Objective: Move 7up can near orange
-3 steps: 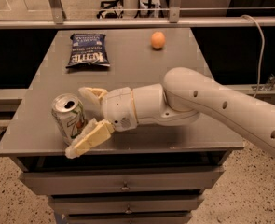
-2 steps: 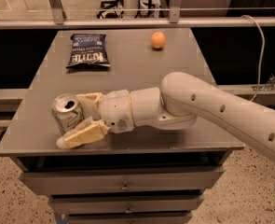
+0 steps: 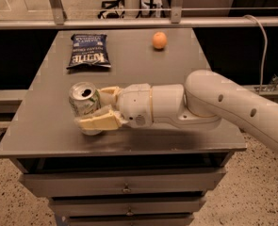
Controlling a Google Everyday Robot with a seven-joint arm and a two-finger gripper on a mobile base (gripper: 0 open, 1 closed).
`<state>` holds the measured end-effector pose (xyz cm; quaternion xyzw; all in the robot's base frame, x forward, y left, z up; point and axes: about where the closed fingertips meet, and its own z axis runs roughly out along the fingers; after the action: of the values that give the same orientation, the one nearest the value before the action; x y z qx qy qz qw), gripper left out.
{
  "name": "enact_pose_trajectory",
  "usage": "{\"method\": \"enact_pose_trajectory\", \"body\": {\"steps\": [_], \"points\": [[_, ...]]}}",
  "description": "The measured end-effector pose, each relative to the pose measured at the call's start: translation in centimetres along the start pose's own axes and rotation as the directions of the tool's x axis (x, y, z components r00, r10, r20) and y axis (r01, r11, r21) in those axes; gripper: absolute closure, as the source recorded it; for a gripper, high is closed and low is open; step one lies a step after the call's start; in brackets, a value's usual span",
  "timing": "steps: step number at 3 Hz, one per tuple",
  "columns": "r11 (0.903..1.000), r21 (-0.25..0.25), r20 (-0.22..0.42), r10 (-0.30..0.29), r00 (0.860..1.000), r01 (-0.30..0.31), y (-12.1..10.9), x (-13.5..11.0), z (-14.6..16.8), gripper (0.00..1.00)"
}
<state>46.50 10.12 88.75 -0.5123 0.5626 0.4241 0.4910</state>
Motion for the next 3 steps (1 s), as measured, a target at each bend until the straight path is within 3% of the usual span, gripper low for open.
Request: {"method": "enact_pose_trajectory", "body": {"steps": [1, 2, 3], "points": [[0.9929, 0.111, 0.033, -0.046, 0.998, 0.042, -2.3, -1.8, -5.7, 0.99], [0.9871, 0.152, 0.037, -0.058, 0.998, 0.051, -2.9, -2.2, -7.7, 1.0], [0.9856, 0.158, 0.033, -0.067, 0.997, 0.061, -3.0, -2.4, -7.8, 1.0]]}}
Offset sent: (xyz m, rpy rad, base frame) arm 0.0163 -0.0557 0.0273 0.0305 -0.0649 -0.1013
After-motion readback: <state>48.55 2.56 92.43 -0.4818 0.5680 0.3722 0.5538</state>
